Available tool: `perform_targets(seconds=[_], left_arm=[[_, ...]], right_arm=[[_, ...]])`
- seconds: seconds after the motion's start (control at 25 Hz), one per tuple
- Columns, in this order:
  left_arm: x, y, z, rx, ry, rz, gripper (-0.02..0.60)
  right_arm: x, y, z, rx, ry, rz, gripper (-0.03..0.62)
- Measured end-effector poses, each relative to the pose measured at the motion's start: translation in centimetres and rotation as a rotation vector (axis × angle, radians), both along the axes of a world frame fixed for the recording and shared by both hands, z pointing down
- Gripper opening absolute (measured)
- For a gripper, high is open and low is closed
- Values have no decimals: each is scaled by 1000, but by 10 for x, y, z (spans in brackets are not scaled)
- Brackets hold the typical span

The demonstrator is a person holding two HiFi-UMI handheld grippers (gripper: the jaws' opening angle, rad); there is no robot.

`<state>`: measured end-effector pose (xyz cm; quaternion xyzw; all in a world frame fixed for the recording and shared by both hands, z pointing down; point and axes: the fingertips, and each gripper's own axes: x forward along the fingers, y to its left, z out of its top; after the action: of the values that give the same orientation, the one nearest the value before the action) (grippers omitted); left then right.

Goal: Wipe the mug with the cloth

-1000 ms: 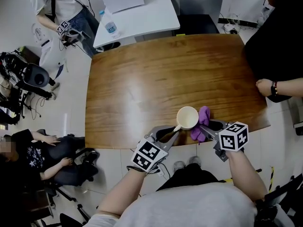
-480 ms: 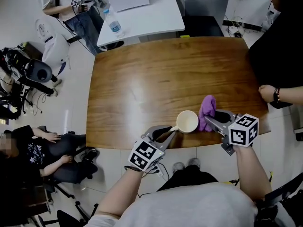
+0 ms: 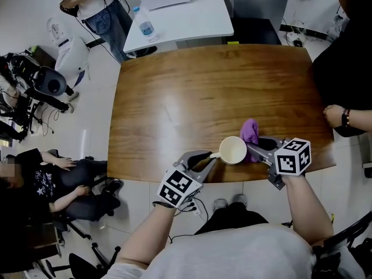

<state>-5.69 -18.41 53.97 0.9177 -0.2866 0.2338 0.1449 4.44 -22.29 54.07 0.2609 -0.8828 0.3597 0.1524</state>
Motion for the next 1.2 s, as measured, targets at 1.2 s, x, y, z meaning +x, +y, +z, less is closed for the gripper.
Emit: perform_targets(seconds=[1.2], left_arm=[[-6,-37,4,32,-24,-49,41]], right_arm=[[-25,-1,-12,-5,-119,-161,100]])
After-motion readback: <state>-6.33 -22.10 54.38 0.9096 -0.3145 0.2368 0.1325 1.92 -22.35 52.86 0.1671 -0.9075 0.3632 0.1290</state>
